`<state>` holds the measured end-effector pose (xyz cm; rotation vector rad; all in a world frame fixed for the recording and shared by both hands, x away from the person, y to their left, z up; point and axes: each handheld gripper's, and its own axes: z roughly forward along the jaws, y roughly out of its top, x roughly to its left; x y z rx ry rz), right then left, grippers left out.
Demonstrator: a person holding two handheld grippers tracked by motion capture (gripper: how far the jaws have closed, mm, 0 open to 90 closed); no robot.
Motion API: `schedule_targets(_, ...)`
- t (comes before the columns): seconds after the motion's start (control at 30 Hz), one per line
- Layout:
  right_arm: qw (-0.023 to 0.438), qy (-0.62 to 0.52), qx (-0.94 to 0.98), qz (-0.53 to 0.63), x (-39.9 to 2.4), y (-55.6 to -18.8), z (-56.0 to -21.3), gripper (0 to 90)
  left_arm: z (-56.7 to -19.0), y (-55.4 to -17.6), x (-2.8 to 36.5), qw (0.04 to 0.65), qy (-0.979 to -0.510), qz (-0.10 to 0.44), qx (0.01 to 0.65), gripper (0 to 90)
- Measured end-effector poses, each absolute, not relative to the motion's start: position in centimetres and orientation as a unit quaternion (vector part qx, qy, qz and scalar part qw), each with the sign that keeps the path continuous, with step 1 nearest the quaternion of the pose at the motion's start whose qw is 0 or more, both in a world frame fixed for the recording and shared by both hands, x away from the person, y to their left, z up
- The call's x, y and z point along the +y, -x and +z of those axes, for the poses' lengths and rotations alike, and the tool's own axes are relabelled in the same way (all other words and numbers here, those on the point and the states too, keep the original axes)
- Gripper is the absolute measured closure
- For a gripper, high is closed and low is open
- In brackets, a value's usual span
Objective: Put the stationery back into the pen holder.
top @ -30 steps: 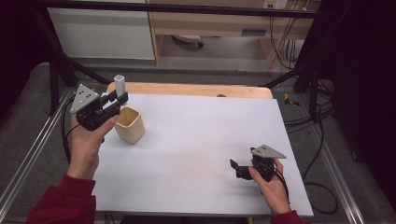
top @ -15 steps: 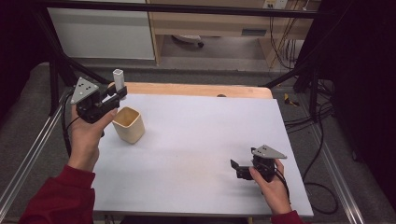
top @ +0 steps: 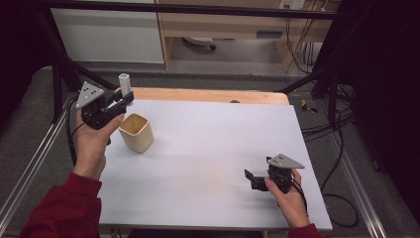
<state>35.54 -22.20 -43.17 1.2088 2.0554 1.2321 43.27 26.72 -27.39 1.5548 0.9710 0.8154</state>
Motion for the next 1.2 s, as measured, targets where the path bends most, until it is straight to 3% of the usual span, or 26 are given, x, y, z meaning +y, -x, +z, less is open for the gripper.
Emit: schedule_targets(1.2,0.224,-0.436,0.750,0.443,-22.1,-35.6,-43.3,4.4,-30.4,-45.5,28.7,0.529,-0.638,0.309,0.467,67.5)
